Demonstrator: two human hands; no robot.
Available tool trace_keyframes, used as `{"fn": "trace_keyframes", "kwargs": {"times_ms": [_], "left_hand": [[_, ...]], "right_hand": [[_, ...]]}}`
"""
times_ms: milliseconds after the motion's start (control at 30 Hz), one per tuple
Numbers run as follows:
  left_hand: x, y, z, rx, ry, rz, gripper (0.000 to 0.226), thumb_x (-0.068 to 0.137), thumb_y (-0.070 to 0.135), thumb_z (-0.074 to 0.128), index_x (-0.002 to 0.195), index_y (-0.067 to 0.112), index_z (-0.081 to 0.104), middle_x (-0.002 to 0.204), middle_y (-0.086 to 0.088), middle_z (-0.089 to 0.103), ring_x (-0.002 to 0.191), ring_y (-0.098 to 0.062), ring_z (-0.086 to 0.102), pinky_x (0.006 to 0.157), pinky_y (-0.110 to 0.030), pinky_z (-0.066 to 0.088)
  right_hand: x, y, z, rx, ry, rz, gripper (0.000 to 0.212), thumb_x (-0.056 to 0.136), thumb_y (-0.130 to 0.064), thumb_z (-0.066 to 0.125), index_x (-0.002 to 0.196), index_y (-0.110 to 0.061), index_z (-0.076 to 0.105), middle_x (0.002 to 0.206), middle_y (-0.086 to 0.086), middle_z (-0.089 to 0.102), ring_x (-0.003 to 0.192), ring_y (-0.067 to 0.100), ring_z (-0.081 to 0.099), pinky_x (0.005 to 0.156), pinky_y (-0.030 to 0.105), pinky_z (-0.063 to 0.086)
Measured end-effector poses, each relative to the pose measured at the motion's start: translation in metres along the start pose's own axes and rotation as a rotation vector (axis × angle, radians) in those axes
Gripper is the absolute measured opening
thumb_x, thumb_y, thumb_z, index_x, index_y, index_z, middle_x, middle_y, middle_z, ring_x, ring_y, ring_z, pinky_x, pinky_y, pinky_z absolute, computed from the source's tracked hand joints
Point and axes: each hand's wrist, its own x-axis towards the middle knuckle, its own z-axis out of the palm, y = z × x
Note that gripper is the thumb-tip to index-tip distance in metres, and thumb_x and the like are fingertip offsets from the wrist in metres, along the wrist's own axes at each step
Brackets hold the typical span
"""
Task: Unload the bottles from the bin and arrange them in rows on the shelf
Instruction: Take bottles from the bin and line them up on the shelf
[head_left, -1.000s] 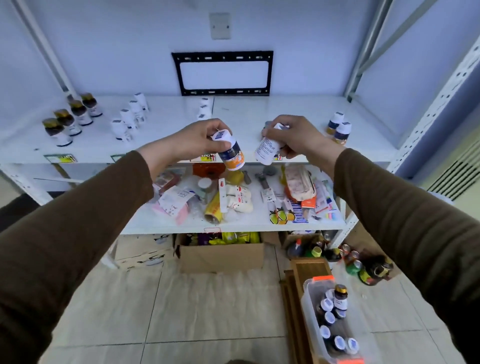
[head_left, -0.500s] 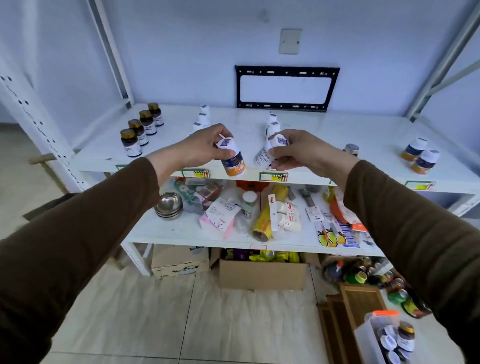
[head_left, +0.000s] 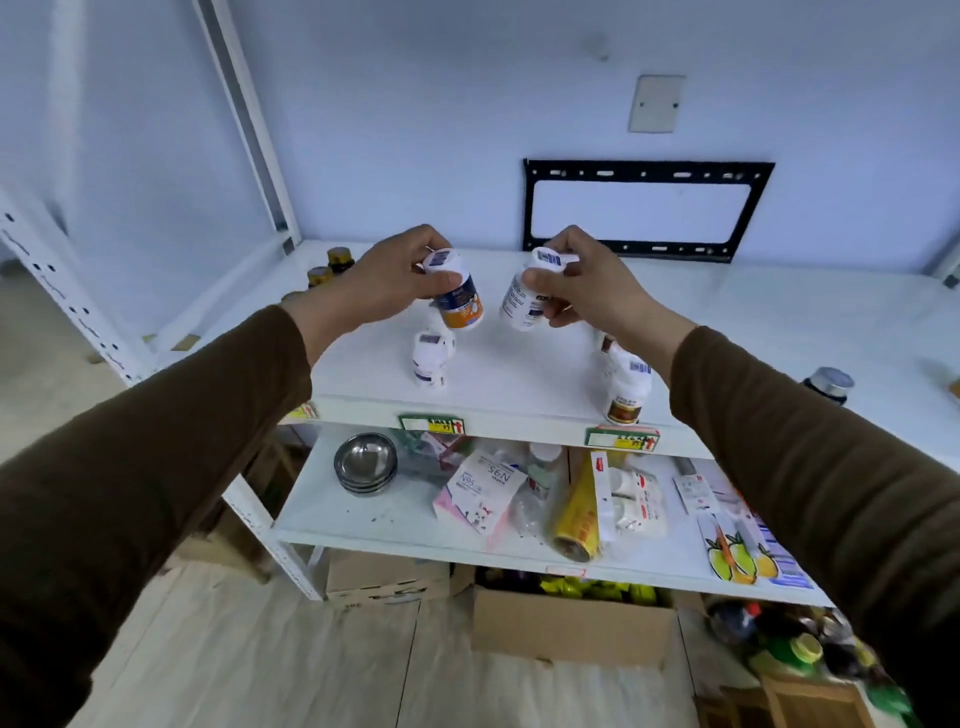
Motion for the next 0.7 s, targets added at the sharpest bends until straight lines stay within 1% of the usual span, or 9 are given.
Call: {"fn": "trace_keyframes", "kwargs": {"times_ms": [100, 133, 167, 233, 267, 333, 433, 533, 700], "left_hand": [[0.023, -0.013, -0.02, 0.016, 0.063, 0.016, 0.028, 0.09, 0.025, 0.071, 0.112, 0.012, 0.059, 0.117, -0.009, 0.066, 0.089, -0.016, 0.061, 0.073, -0.019, 0.049], [0.03, -0.018, -0.026, 0.011, 0.076, 0.019, 0.028, 0.09, 0.023, 0.07, 0.113, 0.01, 0.059, 0.117, -0.011, 0.066, 0.088, -0.016, 0.061, 0.07, -0.016, 0.049], [0.038, -0.023, -0.032, 0.001, 0.083, 0.019, 0.028, 0.091, 0.021, 0.069, 0.114, 0.008, 0.059, 0.118, -0.013, 0.065, 0.092, -0.019, 0.062, 0.075, -0.019, 0.053], [0.053, -0.034, -0.044, 0.011, 0.09, 0.01, 0.029, 0.092, 0.019, 0.068, 0.116, 0.005, 0.059, 0.12, -0.015, 0.064, 0.105, -0.03, 0.062, 0.094, -0.039, 0.053], [0.061, -0.04, -0.051, 0.029, 0.091, 0.01, 0.029, 0.092, 0.02, 0.068, 0.117, 0.006, 0.059, 0.12, -0.013, 0.064, 0.106, -0.031, 0.062, 0.092, -0.042, 0.053], [0.08, -0.054, -0.065, 0.048, 0.094, 0.023, 0.029, 0.092, 0.022, 0.067, 0.117, 0.01, 0.06, 0.117, -0.007, 0.065, 0.097, -0.025, 0.06, 0.074, -0.032, 0.051], [0.111, -0.078, -0.089, 0.049, 0.085, 0.035, 0.033, 0.09, 0.026, 0.07, 0.12, 0.017, 0.06, 0.12, 0.0, 0.064, 0.098, -0.017, 0.064, 0.074, -0.026, 0.051], [0.142, -0.099, -0.111, 0.036, 0.066, 0.015, 0.033, 0.088, 0.03, 0.072, 0.117, 0.022, 0.061, 0.118, 0.007, 0.064, 0.087, -0.005, 0.063, 0.056, -0.014, 0.043], [0.189, -0.131, -0.129, 0.04, 0.01, 0.026, 0.031, 0.088, 0.028, 0.073, 0.115, 0.019, 0.06, 0.122, 0.001, 0.063, 0.099, -0.018, 0.065, 0.069, -0.021, 0.044]], "right_hand": [[0.038, 0.002, 0.016, -0.014, 0.01, -0.035, 0.035, 0.085, -0.034, 0.074, 0.103, -0.013, 0.053, 0.08, 0.003, 0.066, 0.058, 0.012, 0.059, 0.058, 0.033, 0.057], [0.05, 0.001, 0.021, -0.037, 0.017, -0.043, 0.035, 0.084, -0.038, 0.073, 0.103, -0.016, 0.053, 0.082, 0.002, 0.066, 0.059, 0.011, 0.059, 0.057, 0.032, 0.056], [0.063, 0.001, 0.027, -0.062, 0.024, -0.046, 0.034, 0.083, -0.041, 0.072, 0.102, -0.021, 0.054, 0.084, 0.003, 0.067, 0.062, 0.011, 0.058, 0.057, 0.031, 0.055], [0.087, 0.001, 0.036, -0.094, 0.043, -0.048, 0.031, 0.081, -0.047, 0.071, 0.098, -0.027, 0.055, 0.088, 0.003, 0.068, 0.069, 0.013, 0.057, 0.058, 0.032, 0.052], [0.1, 0.0, 0.04, -0.1, 0.054, -0.05, 0.031, 0.08, -0.049, 0.072, 0.096, -0.028, 0.055, 0.087, 0.002, 0.068, 0.07, 0.013, 0.056, 0.06, 0.032, 0.049], [0.126, -0.001, 0.049, -0.107, 0.085, -0.047, 0.028, 0.079, -0.047, 0.073, 0.094, -0.029, 0.057, 0.086, -0.003, 0.068, 0.069, 0.011, 0.056, 0.064, 0.031, 0.045], [0.165, -0.003, 0.061, -0.167, 0.159, -0.035, 0.026, 0.079, -0.046, 0.073, 0.096, -0.03, 0.06, 0.088, -0.004, 0.069, 0.066, 0.008, 0.056, 0.061, 0.026, 0.043], [0.202, -0.002, 0.072, -0.249, 0.228, -0.028, 0.027, 0.081, -0.042, 0.072, 0.102, -0.031, 0.061, 0.08, -0.01, 0.065, 0.066, 0.008, 0.057, 0.059, 0.024, 0.042], [0.248, 0.016, 0.092, -0.312, 0.305, -0.003, 0.032, 0.082, -0.033, 0.071, 0.113, -0.028, 0.063, 0.097, -0.008, 0.063, 0.085, 0.015, 0.06, 0.06, 0.021, 0.042]]}}
